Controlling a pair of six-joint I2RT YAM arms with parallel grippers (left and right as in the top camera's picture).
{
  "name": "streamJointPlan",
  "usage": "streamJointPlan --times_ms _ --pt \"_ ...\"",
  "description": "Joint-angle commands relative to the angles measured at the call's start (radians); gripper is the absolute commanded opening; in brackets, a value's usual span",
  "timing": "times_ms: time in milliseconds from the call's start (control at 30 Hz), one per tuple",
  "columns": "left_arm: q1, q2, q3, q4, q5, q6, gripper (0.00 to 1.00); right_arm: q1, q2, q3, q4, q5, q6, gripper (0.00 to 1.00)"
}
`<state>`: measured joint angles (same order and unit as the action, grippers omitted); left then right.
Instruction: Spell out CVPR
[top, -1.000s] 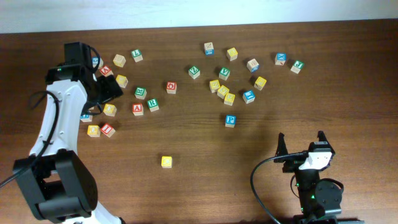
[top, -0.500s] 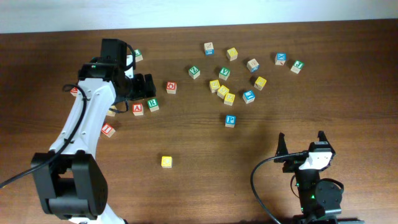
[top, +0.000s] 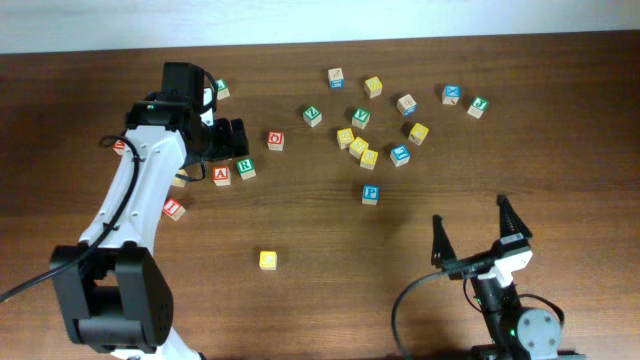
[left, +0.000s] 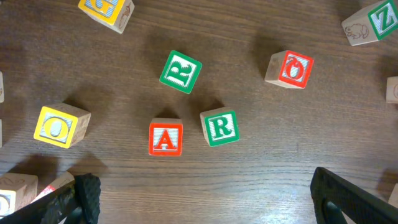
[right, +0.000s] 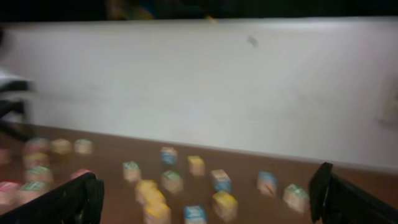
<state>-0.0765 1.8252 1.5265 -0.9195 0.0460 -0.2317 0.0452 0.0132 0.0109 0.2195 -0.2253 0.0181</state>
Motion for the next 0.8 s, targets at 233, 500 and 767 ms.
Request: streamJointPlan --times_ms 233,500,767 --pt "0.000 -0.005 -0.008 0.000 -0.009 -0.014 0.99 -0.006 0.018 0.144 0.166 -0.103 -0.037 0.98" --pt "0.000 -0.005 -0.008 -0.025 -0.009 -0.014 0.99 -0.006 0.471 0.603 -0.142 -0.133 -0.171 0.98" --pt "0.000 -0.005 -0.008 -0.028 -0.009 -0.014 0.99 -0.006 1.142 1.212 -0.641 -0.517 -0.172 0.98"
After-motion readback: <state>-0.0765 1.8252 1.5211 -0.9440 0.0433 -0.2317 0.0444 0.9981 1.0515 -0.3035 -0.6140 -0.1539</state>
